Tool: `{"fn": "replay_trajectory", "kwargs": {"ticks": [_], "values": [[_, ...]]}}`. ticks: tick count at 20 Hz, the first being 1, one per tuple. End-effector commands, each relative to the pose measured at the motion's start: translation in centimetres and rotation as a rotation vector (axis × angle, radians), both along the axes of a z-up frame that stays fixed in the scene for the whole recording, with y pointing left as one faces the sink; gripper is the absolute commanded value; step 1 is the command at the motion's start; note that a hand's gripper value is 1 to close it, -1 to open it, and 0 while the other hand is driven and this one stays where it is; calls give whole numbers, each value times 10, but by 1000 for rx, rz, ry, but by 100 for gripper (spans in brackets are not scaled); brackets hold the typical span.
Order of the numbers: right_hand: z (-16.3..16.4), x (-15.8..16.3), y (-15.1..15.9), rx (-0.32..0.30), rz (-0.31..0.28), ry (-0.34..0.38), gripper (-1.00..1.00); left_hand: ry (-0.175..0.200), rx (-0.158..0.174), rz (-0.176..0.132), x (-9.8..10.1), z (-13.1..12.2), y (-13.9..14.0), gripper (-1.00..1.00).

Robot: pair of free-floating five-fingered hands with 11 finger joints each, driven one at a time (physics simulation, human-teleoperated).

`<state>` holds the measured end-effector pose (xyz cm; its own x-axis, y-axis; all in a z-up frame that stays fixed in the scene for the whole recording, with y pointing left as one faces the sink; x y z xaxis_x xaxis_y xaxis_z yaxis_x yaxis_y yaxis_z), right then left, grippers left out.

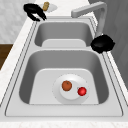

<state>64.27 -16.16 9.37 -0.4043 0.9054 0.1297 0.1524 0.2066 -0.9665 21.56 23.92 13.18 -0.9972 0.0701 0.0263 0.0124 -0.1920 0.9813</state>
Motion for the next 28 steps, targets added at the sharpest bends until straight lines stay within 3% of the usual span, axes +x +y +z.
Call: {"fn": "replay_trajectory", "kwargs": {"ticks": [1, 3, 7, 8, 10, 11, 18, 23, 28], "values": [[-13, -7, -9, 36, -32, 0, 100, 0, 0, 0, 0, 0, 0, 0], [-15, -6, -9, 77, -63, -5, 100, 0, 0, 0, 0, 0, 0, 0], [16, -5, -10, 33, -46, -93, 100, 0, 0, 0, 0, 0, 0, 0], [20, -2, -5, 34, -52, -32, 100, 0, 0, 0, 0, 0, 0, 0], [34, -4, -11, 21, -42, 6, 100, 0, 0, 0, 0, 0, 0, 0], [39, -4, -12, 18, -40, 18, -100, 0, 0, 0, 0, 0, 0, 0], [85, -9, 0, -36, -20, 39, -100, 0, 0, 0, 0, 0, 0, 0], [91, -30, 20, -62, 9, 38, -100, 0, 0, 0, 0, 0, 0, 0], [93, -54, 47, -123, -25, 57, -100, 0, 0, 0, 0, 0, 0, 0]]}}
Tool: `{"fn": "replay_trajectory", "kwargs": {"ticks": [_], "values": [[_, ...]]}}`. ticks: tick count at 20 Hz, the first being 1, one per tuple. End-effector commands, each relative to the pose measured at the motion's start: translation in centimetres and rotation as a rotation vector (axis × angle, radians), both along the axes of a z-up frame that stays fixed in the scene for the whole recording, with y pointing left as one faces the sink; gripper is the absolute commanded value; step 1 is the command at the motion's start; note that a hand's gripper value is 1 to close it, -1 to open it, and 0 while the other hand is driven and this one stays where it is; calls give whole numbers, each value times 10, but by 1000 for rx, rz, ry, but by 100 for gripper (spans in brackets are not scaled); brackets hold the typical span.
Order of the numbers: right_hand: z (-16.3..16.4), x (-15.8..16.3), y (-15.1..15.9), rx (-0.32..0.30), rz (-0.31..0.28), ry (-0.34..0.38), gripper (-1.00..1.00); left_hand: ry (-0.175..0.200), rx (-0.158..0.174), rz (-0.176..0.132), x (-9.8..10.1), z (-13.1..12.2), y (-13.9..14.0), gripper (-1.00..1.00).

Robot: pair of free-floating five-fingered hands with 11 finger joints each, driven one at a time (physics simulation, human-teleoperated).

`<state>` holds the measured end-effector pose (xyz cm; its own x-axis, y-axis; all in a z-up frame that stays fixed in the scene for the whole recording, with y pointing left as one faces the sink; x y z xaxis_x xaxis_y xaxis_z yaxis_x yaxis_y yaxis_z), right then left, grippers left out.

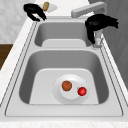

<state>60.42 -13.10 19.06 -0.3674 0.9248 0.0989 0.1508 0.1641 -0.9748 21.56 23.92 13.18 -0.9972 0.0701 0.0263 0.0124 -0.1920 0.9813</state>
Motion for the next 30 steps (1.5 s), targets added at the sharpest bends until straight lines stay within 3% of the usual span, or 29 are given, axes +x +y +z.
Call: {"fn": "replay_trajectory", "kwargs": {"ticks": [1, 4, 7, 10, 11, 14, 19, 25, 28, 29, 30], "values": [[-7, -20, 21, -109, 2, 60, -100, 0, 0, 0, 0, 0, 0, 0], [-9, -30, 31, -147, -3, 82, -100, 0, 0, 0, 0, 0, 0, 0], [-13, -27, 42, -139, -69, 128, -100, 0, 0, 0, 0, 0, 0, 0], [-12, -21, 42, -134, -79, 159, -100, 0, 0, 0, 0, 0, 0, 0], [-13, -20, 44, -132, -85, 163, 100, 0, 0, 0, 0, 0, 0, 0], [-13, -7, 45, -28, -99, 97, 100, 0, 0, 0, 0, 0, 0, 0], [-29, -5, 48, 75, -155, -76, 100, 0, 0, 0, 0, 0, 0, 0], [-52, -20, 29, 135, -207, -121, 100, 0, 0, 0, 0, 0, 0, 0], [-51, -21, 25, 96, -209, -55, 100, 0, 0, 0, 0, 0, 0, 0], [-48, -19, 22, 86, -206, -23, -100, 0, 0, 0, 0, 0, 0, 0], [-49, -20, 21, 68, -200, 15, -100, 0, 0, 0, 0, 0, 0, 0]]}}
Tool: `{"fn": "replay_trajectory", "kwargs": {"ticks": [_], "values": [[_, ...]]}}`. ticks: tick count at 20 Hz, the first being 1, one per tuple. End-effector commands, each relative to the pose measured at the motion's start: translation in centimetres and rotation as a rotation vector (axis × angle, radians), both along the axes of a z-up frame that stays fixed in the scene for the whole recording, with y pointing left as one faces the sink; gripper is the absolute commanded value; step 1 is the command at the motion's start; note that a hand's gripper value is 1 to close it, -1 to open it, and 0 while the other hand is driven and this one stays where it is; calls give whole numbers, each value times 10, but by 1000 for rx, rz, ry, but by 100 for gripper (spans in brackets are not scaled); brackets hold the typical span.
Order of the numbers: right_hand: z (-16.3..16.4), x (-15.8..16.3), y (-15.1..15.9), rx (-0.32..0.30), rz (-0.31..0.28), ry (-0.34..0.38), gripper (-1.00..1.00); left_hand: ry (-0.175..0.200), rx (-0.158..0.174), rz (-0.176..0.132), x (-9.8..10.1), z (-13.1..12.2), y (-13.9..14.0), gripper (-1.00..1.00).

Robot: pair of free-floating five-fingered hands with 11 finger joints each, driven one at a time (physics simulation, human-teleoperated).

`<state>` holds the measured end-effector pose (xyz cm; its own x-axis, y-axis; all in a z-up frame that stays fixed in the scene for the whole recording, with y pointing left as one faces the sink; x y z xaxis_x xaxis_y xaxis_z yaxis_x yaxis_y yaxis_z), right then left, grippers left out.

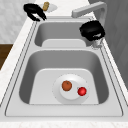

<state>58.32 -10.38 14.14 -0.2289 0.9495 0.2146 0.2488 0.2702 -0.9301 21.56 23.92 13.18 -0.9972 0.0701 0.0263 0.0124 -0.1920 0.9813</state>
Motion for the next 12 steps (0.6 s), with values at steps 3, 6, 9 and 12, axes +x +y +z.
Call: {"fn": "replay_trajectory", "kwargs": {"ticks": [3, 6, 9, 12], "values": [[-2, 4, 0, -103, -10, 186, -100, 0, 0, 0, 0, 0, 0, 0], [3, 16, 7, -120, -13, 249, -100, 0, 0, 0, 0, 0, 0, 0], [2, 23, 12, -156, -20, 331, -100, 0, 0, 0, 0, 0, 0, 0], [1, 32, 16, -183, -15, 404, -100, 0, 0, 0, 0, 0, 0, 0]]}}
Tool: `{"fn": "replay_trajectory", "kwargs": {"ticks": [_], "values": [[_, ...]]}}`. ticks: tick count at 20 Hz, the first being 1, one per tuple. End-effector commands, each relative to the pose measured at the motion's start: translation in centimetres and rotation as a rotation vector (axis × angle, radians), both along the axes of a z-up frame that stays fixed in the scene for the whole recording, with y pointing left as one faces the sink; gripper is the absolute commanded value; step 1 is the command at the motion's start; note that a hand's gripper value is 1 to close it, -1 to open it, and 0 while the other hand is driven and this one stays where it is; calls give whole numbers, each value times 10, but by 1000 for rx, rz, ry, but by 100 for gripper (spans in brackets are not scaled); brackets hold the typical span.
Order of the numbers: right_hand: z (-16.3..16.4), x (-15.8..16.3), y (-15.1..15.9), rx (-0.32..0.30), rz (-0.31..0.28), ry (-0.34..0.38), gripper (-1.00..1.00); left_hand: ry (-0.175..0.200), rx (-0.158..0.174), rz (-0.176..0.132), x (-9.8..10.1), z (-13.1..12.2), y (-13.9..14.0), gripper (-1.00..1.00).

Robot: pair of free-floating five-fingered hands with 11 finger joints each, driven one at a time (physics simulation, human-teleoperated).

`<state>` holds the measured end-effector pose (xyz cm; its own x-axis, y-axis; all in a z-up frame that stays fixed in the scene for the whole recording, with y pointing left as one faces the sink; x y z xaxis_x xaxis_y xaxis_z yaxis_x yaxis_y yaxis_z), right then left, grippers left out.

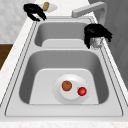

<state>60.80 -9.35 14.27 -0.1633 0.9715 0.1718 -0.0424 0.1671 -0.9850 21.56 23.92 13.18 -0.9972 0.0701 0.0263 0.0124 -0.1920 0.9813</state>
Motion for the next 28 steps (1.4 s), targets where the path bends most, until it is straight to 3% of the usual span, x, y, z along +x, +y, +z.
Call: {"fn": "replay_trajectory", "kwargs": {"ticks": [1, 7, 13, 17, 19, 28], "values": [[0, 10, 5, -82, 3, 124, -100, 0, 0, 0, 0, 0, 0, 0], [1, 29, 4, -92, 21, 281, -100, 0, 0, 0, 0, 0, 0, 0], [8, 35, -22, -94, 32, 397, -100, 0, 0, 0, 0, 0, 0, 0], [9, 36, -35, -61, 45, 429, -100, 0, 0, 0, 0, 0, 0, 0], [-2, 38, -30, -78, 44, 456, -100, 0, 0, 0, 0, 0, 0, 0], [0, 38, -26, -91, 6, 419, -100, 0, 0, 0, 0, 0, 0, 0]]}}
